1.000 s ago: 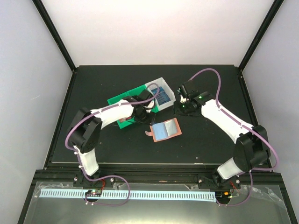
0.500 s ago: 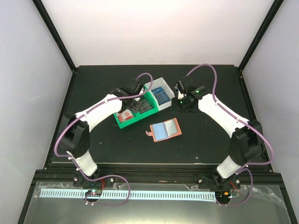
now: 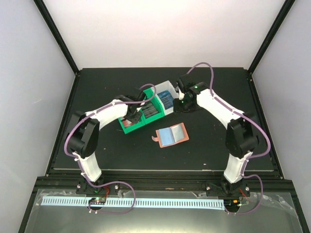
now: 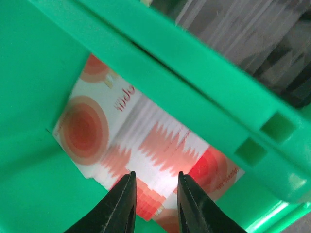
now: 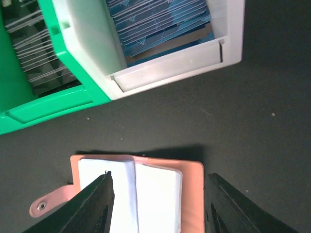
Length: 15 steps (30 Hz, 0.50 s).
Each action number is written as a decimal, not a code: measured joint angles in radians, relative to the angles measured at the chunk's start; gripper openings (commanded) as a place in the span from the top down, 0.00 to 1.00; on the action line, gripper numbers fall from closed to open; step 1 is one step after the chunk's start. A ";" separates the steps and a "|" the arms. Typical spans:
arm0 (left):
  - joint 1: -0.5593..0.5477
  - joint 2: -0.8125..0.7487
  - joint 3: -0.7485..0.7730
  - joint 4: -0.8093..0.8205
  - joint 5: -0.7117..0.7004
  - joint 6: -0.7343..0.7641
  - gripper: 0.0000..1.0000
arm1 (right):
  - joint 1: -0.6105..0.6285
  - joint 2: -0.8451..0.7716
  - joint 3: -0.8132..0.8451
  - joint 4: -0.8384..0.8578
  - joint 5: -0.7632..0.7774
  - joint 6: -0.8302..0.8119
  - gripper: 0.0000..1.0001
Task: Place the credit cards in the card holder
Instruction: Adjust the storage box at the center of the board.
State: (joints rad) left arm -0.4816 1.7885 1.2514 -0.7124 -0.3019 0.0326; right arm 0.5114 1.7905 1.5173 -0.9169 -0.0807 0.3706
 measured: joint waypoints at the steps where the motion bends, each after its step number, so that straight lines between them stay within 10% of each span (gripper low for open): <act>1: 0.000 0.002 -0.011 -0.001 0.003 -0.009 0.75 | -0.002 0.024 0.011 0.000 -0.011 -0.003 0.49; 15: -0.002 -0.039 -0.129 -0.005 0.151 -0.078 0.75 | -0.006 0.358 0.252 -0.019 -0.120 -0.013 0.55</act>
State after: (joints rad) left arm -0.4835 1.7500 1.1225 -0.7174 -0.1509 -0.0452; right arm 0.5049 2.1487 1.7695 -0.9356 -0.2008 0.3576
